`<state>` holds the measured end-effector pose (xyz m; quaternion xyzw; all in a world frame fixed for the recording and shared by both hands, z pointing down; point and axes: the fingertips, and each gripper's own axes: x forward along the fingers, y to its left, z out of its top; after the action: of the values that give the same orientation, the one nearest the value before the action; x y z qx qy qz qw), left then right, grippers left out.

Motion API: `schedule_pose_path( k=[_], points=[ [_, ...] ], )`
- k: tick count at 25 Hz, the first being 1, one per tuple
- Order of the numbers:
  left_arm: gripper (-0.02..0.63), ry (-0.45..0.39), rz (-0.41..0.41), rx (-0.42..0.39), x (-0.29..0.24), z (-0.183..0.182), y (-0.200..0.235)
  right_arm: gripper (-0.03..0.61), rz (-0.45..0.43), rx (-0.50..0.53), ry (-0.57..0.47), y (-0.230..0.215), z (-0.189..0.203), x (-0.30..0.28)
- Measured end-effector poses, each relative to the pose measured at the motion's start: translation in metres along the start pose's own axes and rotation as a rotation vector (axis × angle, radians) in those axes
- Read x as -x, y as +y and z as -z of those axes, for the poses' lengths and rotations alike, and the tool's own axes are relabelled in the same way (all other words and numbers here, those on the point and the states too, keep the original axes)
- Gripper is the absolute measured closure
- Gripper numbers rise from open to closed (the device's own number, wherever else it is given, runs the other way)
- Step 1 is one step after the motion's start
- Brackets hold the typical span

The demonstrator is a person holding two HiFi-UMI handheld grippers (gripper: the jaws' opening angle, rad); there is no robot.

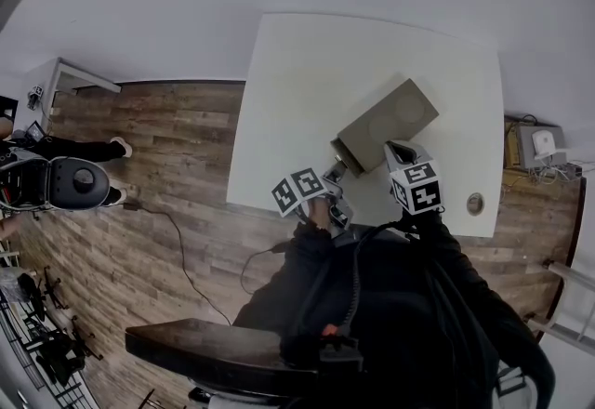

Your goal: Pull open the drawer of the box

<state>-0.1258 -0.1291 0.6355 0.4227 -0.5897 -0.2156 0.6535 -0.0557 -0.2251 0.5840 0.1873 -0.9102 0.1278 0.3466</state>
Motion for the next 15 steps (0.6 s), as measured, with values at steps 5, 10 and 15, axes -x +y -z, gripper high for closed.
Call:
schedule_pose_path(
  k=[5, 10, 15],
  points=[
    [0.589, -0.009, -0.007, 0.002, 0.0035, -0.0007, 0.0038, 0.584, 0.005, 0.004, -0.001, 0.0001, 0.0004, -0.0009],
    [0.589, -0.015, -0.010, 0.005, 0.0069, -0.0011, 0.0054, 0.584, 0.005, 0.004, 0.000, 0.0007, -0.0002, -0.0007],
    [0.589, -0.016, -0.018, 0.003, 0.0080, -0.0020, 0.0071, 0.585, 0.005, 0.003, -0.001, 0.0007, -0.0002, -0.0019]
  ],
)
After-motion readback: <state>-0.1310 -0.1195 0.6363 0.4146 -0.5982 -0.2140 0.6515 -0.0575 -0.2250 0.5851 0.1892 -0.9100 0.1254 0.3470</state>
